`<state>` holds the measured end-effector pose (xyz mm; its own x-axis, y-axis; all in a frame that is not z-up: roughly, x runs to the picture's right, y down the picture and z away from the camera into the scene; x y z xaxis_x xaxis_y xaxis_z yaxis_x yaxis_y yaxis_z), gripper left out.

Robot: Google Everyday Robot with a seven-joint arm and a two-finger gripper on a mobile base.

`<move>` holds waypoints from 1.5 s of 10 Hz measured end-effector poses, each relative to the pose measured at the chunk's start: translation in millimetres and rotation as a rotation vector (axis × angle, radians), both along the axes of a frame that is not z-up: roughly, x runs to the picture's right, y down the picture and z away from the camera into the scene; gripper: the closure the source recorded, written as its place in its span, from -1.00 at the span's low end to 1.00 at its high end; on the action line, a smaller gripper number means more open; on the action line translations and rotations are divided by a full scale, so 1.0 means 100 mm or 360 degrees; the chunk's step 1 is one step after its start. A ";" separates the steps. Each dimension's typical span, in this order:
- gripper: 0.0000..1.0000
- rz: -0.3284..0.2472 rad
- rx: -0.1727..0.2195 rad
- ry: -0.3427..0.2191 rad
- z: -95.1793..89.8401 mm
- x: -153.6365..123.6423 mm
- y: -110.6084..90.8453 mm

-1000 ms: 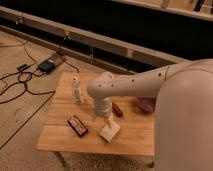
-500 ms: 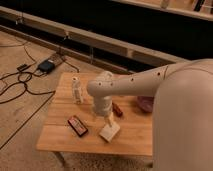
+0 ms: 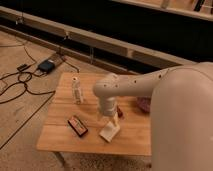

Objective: Place the white sponge in the ceramic bowl

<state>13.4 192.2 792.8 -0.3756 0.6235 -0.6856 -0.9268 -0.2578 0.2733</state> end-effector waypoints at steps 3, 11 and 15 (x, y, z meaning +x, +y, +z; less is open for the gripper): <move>-0.30 0.0018 0.0002 -0.0009 0.10 0.10 0.18; 0.00 0.0061 -0.0001 -0.0006 0.24 0.14 0.43; 0.78 0.0088 -0.0039 0.0006 0.24 0.13 0.50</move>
<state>25.9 242.3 816.3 -0.4119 0.5849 -0.6988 -0.9101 -0.3019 0.2838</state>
